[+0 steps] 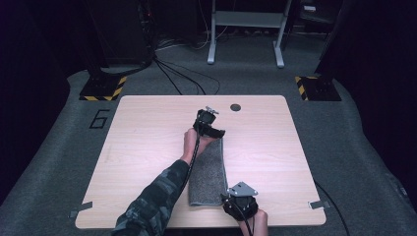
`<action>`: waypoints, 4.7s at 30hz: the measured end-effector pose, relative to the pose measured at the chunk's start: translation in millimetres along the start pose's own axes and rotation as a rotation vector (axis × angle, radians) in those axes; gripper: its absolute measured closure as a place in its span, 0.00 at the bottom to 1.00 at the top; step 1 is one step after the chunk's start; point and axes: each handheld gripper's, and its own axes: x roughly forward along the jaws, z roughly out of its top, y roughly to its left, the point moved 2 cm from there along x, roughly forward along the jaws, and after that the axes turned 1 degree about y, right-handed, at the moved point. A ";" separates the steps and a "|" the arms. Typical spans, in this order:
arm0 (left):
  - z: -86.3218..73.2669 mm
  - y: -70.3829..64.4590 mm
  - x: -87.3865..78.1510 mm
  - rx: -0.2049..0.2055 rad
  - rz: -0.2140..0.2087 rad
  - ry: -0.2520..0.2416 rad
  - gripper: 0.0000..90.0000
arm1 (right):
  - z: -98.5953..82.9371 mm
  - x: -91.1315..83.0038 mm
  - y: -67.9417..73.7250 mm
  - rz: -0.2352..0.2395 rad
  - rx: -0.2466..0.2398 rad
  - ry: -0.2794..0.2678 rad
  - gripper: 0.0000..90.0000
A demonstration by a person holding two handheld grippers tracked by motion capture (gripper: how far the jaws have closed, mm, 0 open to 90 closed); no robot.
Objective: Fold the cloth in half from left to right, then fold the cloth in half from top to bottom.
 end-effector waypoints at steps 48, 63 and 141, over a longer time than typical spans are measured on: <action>-201.2 -70.4 -104.7 0.184 -0.024 0.147 0.17 | -12.8 22.5 -25.1 -0.024 0.035 0.129 0.29; -188.7 -41.0 -119.5 0.090 -0.047 0.069 0.16 | 0.7 17.9 -42.7 0.060 0.015 0.086 0.15; -81.6 47.1 -8.5 -0.015 0.036 0.060 0.91 | 123.0 169.3 -120.5 0.084 0.097 0.148 0.94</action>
